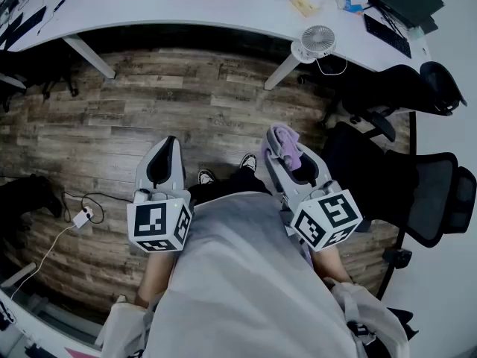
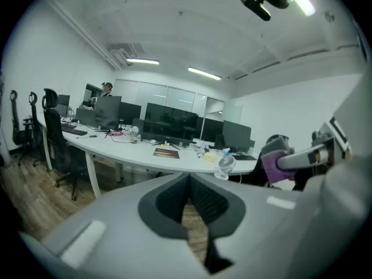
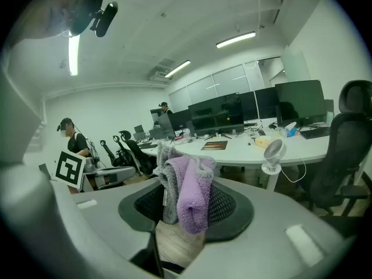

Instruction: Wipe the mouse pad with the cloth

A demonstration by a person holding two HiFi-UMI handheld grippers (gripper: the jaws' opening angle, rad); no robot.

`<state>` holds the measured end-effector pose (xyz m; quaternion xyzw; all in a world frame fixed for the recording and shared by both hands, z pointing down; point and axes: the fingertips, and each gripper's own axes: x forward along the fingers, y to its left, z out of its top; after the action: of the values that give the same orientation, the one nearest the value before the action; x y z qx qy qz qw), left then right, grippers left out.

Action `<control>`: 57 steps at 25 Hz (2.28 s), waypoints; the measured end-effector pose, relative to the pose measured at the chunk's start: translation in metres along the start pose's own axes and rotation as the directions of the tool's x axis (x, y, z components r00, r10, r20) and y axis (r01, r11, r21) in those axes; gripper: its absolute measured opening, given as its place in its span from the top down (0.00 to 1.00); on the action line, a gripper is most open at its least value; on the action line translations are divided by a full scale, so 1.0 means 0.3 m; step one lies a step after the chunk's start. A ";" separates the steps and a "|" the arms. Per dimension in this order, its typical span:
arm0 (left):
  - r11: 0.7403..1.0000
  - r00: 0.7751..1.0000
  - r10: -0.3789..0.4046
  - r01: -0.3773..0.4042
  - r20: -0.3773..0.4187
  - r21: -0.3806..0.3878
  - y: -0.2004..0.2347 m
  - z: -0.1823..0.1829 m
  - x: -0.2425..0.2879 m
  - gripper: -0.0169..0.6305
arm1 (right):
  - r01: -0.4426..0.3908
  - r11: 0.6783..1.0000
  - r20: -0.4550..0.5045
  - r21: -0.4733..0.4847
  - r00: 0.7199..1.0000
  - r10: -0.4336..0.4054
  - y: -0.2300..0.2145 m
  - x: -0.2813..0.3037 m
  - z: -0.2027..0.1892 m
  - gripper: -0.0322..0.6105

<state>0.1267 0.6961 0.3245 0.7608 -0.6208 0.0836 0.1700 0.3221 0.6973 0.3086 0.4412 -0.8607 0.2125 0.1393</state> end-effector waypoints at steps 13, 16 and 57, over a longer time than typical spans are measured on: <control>0.993 0.994 0.112 -0.113 -0.003 -0.033 0.160 0.024 0.060 0.97 | 0.021 0.993 0.034 0.118 0.999 -0.026 -0.010 0.135 0.034 0.68; 0.989 0.990 0.142 -0.142 0.009 -0.036 0.191 0.058 0.111 0.97 | -0.011 0.987 0.053 0.159 0.999 0.002 -0.027 0.197 0.073 0.69; 0.988 0.984 0.153 -0.151 -0.088 0.033 0.512 0.566 1.414 0.97 | -0.207 0.918 -0.045 0.337 0.971 0.235 -0.613 1.414 0.689 0.69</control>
<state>0.0544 0.2198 0.3341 0.7088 -0.6675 0.1387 0.1813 0.2193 0.2035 0.3546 0.3488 -0.8506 0.3863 0.0749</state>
